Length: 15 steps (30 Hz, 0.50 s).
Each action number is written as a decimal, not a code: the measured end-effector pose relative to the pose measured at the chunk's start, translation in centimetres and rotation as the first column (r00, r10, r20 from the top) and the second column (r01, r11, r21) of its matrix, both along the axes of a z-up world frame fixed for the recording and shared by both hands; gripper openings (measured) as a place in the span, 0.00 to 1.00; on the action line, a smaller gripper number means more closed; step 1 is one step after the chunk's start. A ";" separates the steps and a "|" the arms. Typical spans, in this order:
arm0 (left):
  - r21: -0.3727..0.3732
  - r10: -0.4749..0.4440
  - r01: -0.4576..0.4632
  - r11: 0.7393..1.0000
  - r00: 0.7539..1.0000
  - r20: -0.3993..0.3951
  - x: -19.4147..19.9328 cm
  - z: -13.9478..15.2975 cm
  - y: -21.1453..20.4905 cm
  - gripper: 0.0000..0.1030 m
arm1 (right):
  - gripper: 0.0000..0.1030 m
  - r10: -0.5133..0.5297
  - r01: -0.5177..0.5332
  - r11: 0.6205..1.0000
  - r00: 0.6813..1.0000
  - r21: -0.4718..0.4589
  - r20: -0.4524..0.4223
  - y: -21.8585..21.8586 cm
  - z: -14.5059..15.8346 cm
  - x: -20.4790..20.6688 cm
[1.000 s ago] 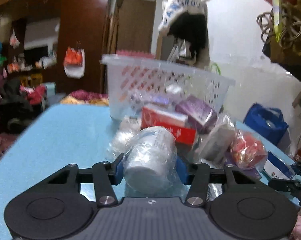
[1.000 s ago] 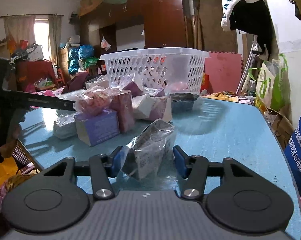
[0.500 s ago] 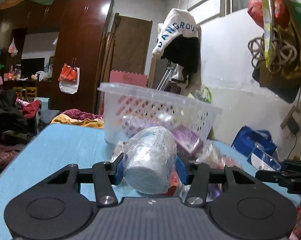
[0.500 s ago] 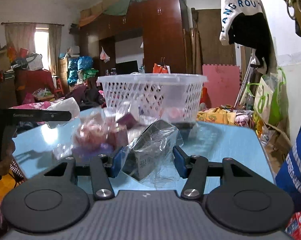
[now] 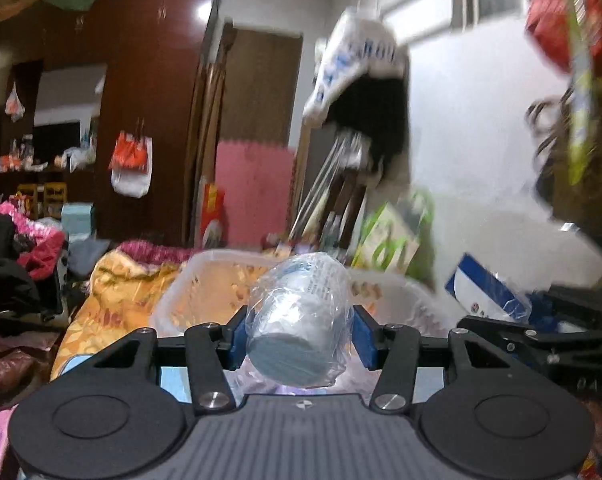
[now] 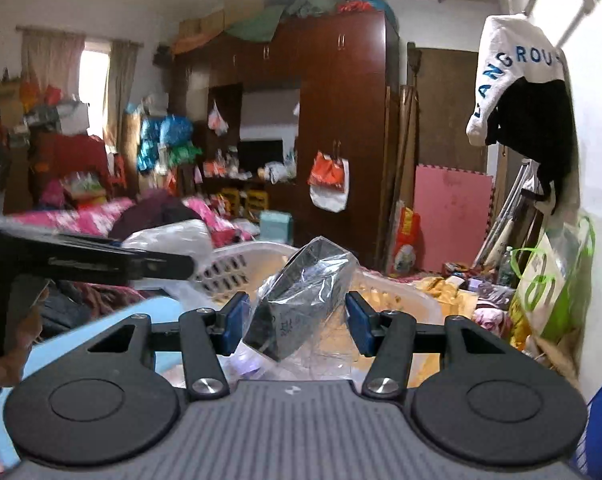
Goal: Organize objects
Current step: 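Lift both held items over the white basket and release them inside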
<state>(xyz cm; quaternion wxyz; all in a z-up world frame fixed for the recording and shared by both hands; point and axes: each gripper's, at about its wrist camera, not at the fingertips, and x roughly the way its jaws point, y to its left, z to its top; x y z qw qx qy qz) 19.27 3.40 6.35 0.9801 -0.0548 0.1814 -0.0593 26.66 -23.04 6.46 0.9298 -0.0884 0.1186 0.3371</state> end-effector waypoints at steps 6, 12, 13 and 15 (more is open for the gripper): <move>-0.004 0.027 -0.027 1.000 0.995 -0.092 5.1 -1.2 0.1 0.61 | 0.57 -0.023 0.021 0.997 0.999 -0.072 -0.037 2.3 -1.0 3.4; -0.011 0.053 -0.054 0.998 0.997 -0.060 4.5 -0.9 0.3 0.87 | 0.82 -0.048 0.050 0.996 0.999 -0.079 0.026 1.9 -0.8 2.0; -0.014 0.051 -0.052 0.999 0.997 -0.054 3.9 -0.7 0.5 0.89 | 0.82 -0.035 0.037 0.997 0.999 -0.063 0.025 1.4 -0.6 1.5; -0.009 0.058 -0.058 0.998 0.998 -0.024 1.6 -1.0 0.7 0.89 | 0.88 -0.025 0.026 0.999 1.000 -0.030 0.019 0.3 -0.3 0.2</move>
